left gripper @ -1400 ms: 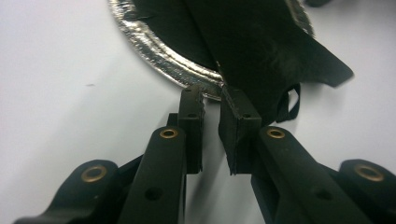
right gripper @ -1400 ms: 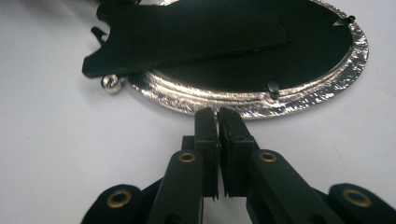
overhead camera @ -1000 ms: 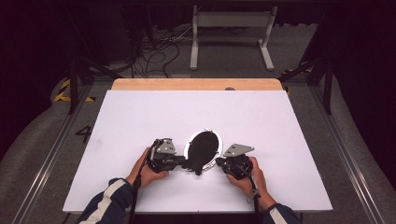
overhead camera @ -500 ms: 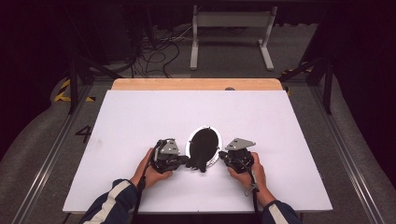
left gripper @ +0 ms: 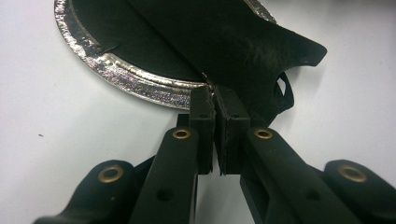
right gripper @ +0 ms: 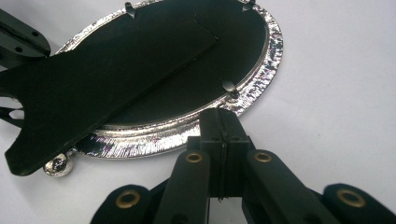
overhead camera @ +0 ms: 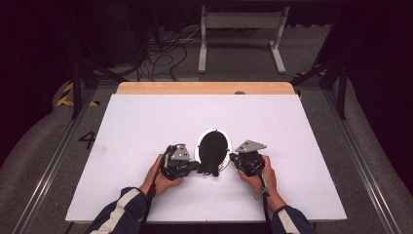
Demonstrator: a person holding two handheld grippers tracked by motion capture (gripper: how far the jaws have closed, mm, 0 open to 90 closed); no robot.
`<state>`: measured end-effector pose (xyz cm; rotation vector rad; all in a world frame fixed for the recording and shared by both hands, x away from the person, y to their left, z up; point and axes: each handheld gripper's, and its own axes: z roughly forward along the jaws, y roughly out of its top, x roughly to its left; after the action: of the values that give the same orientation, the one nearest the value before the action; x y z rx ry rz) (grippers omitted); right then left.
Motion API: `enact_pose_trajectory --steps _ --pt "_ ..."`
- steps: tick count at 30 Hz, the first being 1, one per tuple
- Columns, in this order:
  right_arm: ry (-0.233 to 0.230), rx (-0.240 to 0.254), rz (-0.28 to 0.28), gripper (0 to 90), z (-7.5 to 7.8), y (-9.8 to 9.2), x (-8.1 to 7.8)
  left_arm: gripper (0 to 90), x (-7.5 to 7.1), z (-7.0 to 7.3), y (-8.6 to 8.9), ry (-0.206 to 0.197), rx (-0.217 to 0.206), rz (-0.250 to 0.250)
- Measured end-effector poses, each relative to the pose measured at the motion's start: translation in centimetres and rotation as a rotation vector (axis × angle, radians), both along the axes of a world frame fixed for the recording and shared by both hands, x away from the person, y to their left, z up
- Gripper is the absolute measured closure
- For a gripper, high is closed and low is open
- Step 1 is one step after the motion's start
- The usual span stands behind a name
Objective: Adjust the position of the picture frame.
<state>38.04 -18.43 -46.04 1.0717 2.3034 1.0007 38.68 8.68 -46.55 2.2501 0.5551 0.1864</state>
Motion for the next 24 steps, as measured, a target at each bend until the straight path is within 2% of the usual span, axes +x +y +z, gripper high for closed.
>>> enact_pose_trajectory --steps 5,7,9,12,17,22,24 --pt "-0.001 0.006 -0.003 90.0 0.0 -0.1 0.1 86.5 0.0 0.0 -0.1 -0.001 -0.001 -0.001" --pt "-0.001 0.007 -0.005 90.0 0.0 -0.1 0.1 86.6 -0.1 0.1 -0.2 -0.016 0.019 -0.002" --pt "-0.003 0.006 -0.007 89.8 -0.1 -0.1 0.0 86.5 -0.2 0.1 -0.3 -0.020 0.018 -0.001" --pt "-0.004 -0.010 0.003 85.9 0.1 -0.1 -0.2 81.7 0.1 -0.1 0.1 -0.008 -0.003 0.005" --pt "0.009 -0.003 0.016 84.8 0.1 -0.4 -0.5 77.0 0.2 0.0 0.4 -0.010 -0.006 -0.004" --pt "0.030 0.010 0.041 83.1 0.2 -0.9 -0.9 71.8 -0.1 0.6 1.0 -0.032 -0.010 -0.015" --pt "0.041 0.014 0.051 82.5 0.3 -1.1 -1.1 66.6 -0.4 1.0 1.5 -0.047 -0.013 -0.025"
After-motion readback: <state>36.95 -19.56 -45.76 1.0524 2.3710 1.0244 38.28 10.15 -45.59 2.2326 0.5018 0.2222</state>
